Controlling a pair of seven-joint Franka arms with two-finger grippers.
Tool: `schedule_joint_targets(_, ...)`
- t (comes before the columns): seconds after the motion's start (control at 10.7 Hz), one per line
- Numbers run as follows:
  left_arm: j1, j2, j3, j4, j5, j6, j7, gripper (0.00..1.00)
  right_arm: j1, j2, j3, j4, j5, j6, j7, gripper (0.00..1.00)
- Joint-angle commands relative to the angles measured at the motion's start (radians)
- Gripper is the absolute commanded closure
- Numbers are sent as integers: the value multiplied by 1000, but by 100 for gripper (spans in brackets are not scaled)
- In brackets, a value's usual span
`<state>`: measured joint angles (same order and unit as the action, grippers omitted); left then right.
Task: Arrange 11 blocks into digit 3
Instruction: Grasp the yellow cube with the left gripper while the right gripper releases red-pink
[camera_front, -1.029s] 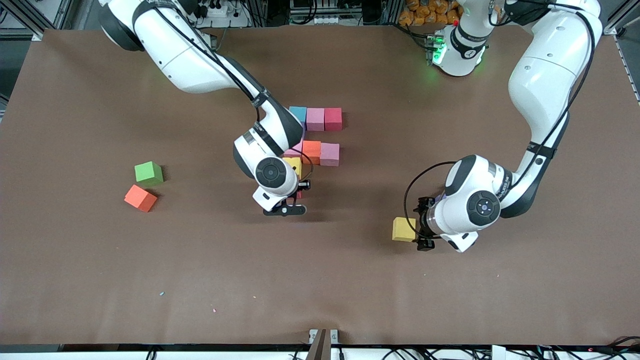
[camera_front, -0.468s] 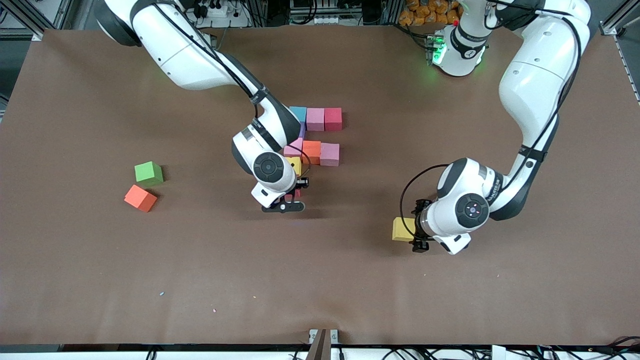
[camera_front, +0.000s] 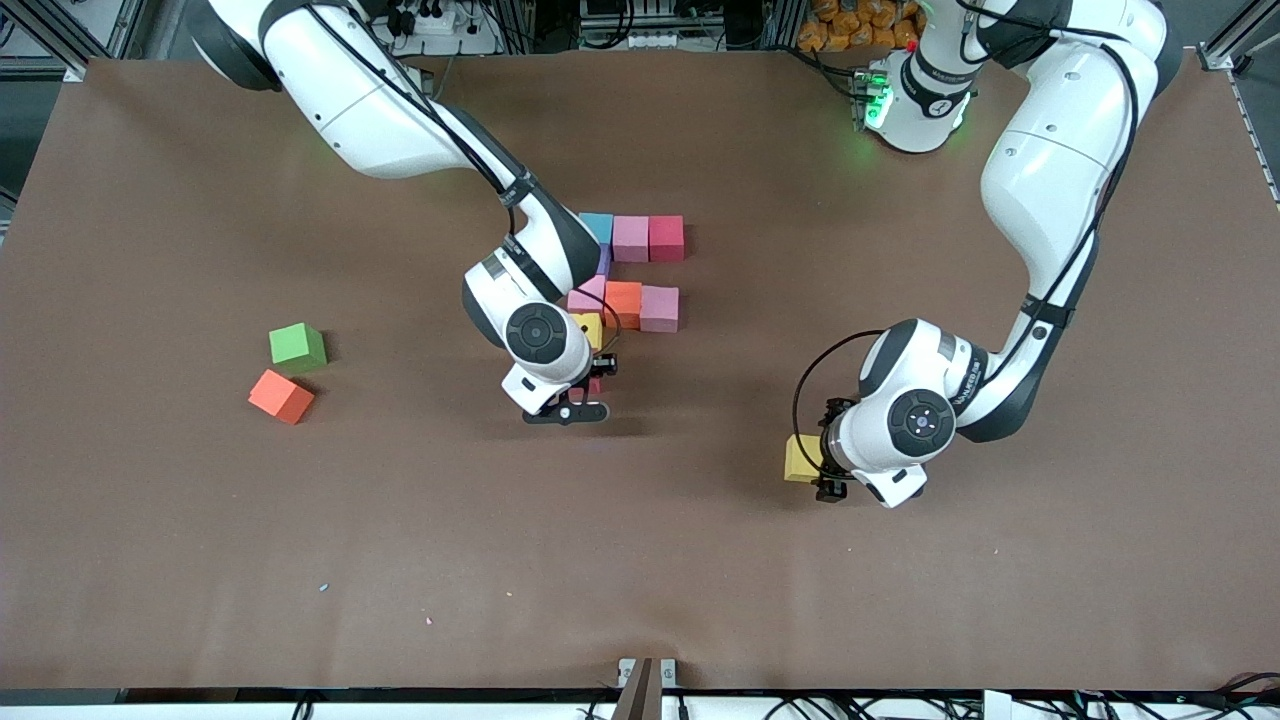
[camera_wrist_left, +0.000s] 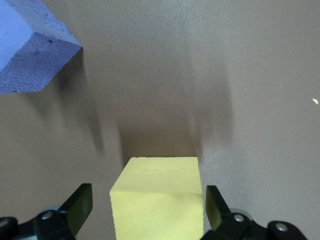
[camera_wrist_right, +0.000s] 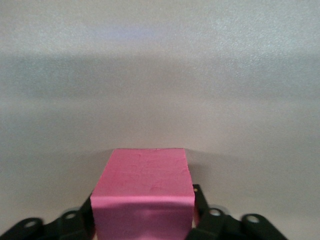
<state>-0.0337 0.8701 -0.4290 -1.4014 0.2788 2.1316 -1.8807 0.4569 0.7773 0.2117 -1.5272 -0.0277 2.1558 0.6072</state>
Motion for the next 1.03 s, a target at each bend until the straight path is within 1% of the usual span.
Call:
schedule_joint_targets(0.0, -23, 20, 15, 28, -12, -13, 31, 6, -9, -64, 6, -41, -14, -4, 8, 0)
schedule_joint_targets(0.09, -34, 20, 18, 28, -10, -13, 60, 49, -14, -90, 6, -41, -12, -23, 8, 0)
schedule_joint_targets(0.19, -44, 18, 18, 28, -10, -13, 110, 82, -24, -120, 6, -42, -12, -46, 8, 0)
schedule_joint_targets(0.28, -55, 15, 16, 28, -12, -13, 113, 92, -39, -153, 3, -42, -12, -74, -6, 0)
schedule_joint_targets(0.37, -61, 9, 9, 28, -19, -13, 95, 95, -75, -170, 3, -41, -12, -85, -24, 0)
schedule_joint_targets(0.47, -83, 4, 6, 30, -20, -13, 60, 100, -116, -190, 3, -39, -12, -86, -85, 0)
schedule_joint_targets(0.66, -144, 4, 3, 48, -21, -13, -42, 100, -235, -236, 0, -39, -15, -126, -177, 0)
schedule_joint_targets(0.84, -222, 9, 4, 82, -26, -13, -121, 100, -392, -271, 0, -39, -15, -157, -323, 0)
schedule_joint_targets(0.94, -263, 10, 6, 94, -53, -13, -147, 100, -468, -297, 0, -42, -15, -204, -384, 0)
